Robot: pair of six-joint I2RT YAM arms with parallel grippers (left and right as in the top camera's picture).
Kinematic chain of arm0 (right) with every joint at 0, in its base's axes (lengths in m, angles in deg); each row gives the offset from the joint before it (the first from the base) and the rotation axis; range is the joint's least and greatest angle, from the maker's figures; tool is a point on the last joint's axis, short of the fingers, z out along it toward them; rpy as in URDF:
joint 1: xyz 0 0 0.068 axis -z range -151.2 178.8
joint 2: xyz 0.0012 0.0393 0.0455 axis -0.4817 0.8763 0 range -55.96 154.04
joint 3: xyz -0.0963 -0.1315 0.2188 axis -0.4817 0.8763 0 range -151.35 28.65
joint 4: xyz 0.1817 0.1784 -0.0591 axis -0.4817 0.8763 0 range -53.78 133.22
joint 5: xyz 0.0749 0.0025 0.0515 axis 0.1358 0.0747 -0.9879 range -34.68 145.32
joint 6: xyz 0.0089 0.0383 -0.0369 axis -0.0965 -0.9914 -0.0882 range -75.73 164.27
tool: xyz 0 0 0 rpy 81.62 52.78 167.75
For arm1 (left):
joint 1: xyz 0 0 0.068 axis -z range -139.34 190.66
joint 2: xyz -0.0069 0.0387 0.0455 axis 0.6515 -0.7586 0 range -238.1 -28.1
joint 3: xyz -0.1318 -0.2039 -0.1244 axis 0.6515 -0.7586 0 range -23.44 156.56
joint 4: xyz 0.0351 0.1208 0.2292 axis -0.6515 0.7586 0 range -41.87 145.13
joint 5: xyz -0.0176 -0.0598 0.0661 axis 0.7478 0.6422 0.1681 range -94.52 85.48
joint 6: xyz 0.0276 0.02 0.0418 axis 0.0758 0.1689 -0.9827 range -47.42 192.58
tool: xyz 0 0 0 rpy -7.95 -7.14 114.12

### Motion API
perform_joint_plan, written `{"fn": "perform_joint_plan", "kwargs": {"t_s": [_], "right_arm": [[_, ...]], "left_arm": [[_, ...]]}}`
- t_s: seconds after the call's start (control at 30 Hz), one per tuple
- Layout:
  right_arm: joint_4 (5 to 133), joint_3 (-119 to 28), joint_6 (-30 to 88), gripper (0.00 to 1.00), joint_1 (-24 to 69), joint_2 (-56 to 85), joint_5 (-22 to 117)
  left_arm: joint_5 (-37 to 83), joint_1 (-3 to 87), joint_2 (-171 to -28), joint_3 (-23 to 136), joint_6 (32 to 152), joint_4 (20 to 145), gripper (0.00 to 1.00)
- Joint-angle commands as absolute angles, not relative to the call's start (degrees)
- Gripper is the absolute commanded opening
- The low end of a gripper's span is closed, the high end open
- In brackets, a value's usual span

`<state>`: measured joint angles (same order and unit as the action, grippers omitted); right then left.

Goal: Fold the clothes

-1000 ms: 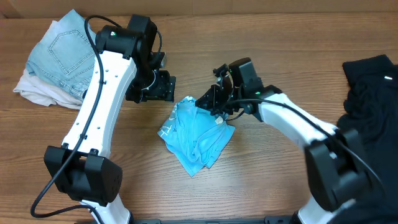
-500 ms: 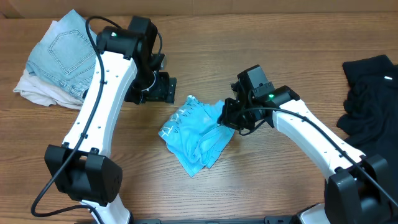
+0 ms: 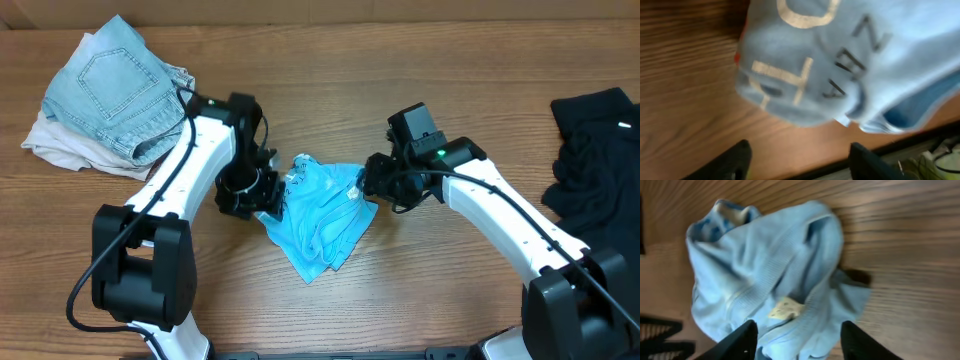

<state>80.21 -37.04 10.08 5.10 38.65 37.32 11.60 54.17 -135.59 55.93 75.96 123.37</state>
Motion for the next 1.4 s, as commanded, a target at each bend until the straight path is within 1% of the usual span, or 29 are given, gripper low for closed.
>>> {"fn": "perform_joint_plan", "kwargs": {"t_s": [0.0, 0.03, 0.13, 0.2, 0.23, 0.27, 0.3, 0.33, 0.43, 0.63, 0.7, 0.73, 0.77, 0.8, 0.83, 0.87, 0.9, 0.97, 1.03, 1.07, 1.13, 1.2, 1.23, 1.27, 1.33, 1.37], "right_arm": [[78.2, -35.0, 10.2, 0.66, 3.0, 40.4, 31.9], [77.8, -35.0, 10.2, 0.67, 2.4, 41.2, 31.6], [77.0, -35.0, 9.7, 0.66, 0.4, 43.4, 31.6], [77.0, -35.0, 9.5, 0.55, -0.4, 44.6, 31.6], [77.0, -35.0, 9.5, 0.50, -0.6, 45.2, 31.6], [77.0, -35.0, 9.5, 0.37, -0.7, 45.5, 31.7], [77.3, -35.0, 9.5, 0.17, -0.7, 45.6, 31.6], [77.5, -35.0, 9.5, 0.04, -0.5, 45.6, 31.9], [81.2, -36.2, 9.6, 0.04, 0.7, 44.5, 33.4], [92.5, -39.0, 11.7, 0.05, 3.4, 40.2, 38.1], [95.4, -39.0, 11.7, 0.08, 3.5, 39.8, 39.1], [96.4, -39.0, 11.7, 0.12, 3.5, 39.8, 39.2], [97.2, -38.9, 11.7, 0.21, 3.5, 39.8, 39.2], [97.5, -38.9, 11.7, 0.30, 3.5, 39.8, 39.2], [97.4, -38.9, 11.7, 0.41, 3.5, 39.8, 39.2], [97.3, -38.9, 11.7, 0.49, 3.5, 39.8, 39.1], [97.1, -38.9, 11.7, 0.53, 3.4, 39.8, 38.2], [96.9, -38.9, 11.9, 0.54, 3.4, 39.8, 35.5], [96.8, -38.9, 11.9, 0.54, 3.4, 39.8, 34.0], [96.8, -38.9, 12.0, 0.53, 3.4, 39.8, 34.0], [96.7, -38.9, 12.0, 0.46, 3.4, 40.0, 34.2], [96.8, -38.9, 12.0, 0.43, 3.4, 40.6, 34.2], [96.8, -38.7, 11.9, 0.41, 3.3, 41.1, 34.2], [96.6, -38.5, 11.9, 0.40, 3.1, 41.5, 34.2], [95.5, -37.2, 11.9, 0.40, 2.9, 42.2, 34.2], [94.7, -36.1, 11.9, 0.41, 2.8, 42.5, 34.2]], "left_arm": [[12.2, 54.5, -135.6, 51.0, 74.9, 119.6, 0.54], [11.5, 54.5, -135.6, 49.8, 74.9, 118.2, 0.50], [11.2, 54.5, -135.6, 47.7, 74.9, 115.4, 0.25], [10.9, 54.5, -135.6, 47.5, 75.0, 114.9, 0.06], [10.2, 54.5, -135.6, 47.5, 75.7, 114.9, 0.04], [9.6, 54.5, -135.6, 47.5, 76.0, 114.9, 0.04], [9.2, 54.5, -135.6, 47.5, 76.0, 115.0, 0.04], [8.6, 54.4, -135.6, 47.5, 76.0, 115.2, 0.04], [8.4, 53.7, -135.5, 47.8, 76.0, 116.7, 0.04], [8.9, 51.3, -135.5, 51.2, 75.8, 121.3, 0.04], [12.0, 50.8, -135.5, 52.7, 74.1, 121.6, 0.04], [14.1, 50.8, -135.5, 53.0, 73.7, 121.5, 0.07], [16.3, 50.8, -135.5, 53.3, 73.3, 121.0, 0.17], [19.6, 50.8, -135.5, 53.3, 72.1, 120.2, 0.25], [23.2, 50.9, -135.5, 53.3, 70.6, 119.5, 0.31], [25.8, 51.0, -135.5, 53.3, 69.6, 118.9, 0.39], [28.3, 51.2, -135.6, 53.3, 68.5, 118.2, 0.49], [29.5, 52.1, -135.6, 53.2, 67.4, 117.4, 0.56], [28.0, 53.4, -135.6, 52.6, 67.4, 116.6, 0.56], [26.9, 54.3, -135.6, 51.9, 67.4, 115.7, 0.55], [25.9, 55.8, -135.6, 50.3, 67.4, 113.6, 0.53], [26.0, 57.5, -135.6, 48.1, 68.0, 110.5, 0.53], [25.9, 58.2, -135.6, 47.0, 68.7, 109.0, 0.51], [25.8, 58.9, -135.6, 45.8, 69.1, 107.6, 0.47], [23.9, 59.6, -135.6, 44.0, 71.0, 105.9, 0.34], [22.9, 59.8, -135.6, 43.4, 72.2, 105.4, 0.26]]}}
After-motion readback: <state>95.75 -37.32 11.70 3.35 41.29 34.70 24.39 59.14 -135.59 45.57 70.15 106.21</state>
